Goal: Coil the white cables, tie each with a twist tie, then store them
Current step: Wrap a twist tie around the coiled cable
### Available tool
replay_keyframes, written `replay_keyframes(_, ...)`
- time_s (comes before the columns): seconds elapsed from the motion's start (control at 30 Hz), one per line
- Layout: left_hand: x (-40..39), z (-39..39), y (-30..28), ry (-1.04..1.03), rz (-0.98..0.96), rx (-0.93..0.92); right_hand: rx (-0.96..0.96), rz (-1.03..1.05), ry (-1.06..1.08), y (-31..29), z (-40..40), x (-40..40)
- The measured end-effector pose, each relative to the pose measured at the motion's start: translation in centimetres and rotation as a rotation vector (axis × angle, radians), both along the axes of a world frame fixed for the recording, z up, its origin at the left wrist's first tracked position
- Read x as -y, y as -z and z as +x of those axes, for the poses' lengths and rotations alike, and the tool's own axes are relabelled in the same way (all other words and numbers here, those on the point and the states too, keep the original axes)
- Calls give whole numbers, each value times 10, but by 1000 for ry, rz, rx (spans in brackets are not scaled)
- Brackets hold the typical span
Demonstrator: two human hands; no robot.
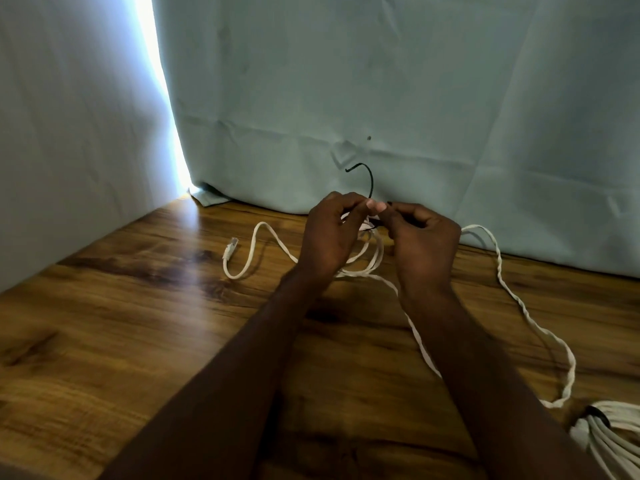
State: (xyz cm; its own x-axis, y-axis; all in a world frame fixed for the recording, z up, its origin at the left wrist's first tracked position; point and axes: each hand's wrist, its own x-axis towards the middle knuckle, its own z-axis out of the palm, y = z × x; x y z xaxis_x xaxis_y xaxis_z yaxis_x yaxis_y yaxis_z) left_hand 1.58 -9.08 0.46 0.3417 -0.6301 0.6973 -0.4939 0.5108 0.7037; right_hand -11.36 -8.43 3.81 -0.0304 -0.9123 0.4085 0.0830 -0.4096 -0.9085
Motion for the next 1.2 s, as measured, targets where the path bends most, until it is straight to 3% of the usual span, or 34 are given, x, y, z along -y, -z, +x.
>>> replay_keyframes(0.2,6,-3,1,125,49,125,269,222,-139,-6,-15,6)
replay_keyframes(0.33,8,-4,4,173,90,215,252,196,-117,-5,-18,13)
replay_keyframes(0.47,6,-4,4,255,159,152,287,217,-117,-3,-15,15)
replay_keyframes(0.77,3,-7,2,160,75,-110,-153,17,-77,12,-5,17)
replay_keyframes(1.0,-5,-9,-7,205,35,-305,-211,-43,-68,12,-4,18)
replay_keyframes(1.2,-3,-6,-5,175,13,-261,-230,-7,-112,11,-7,18)
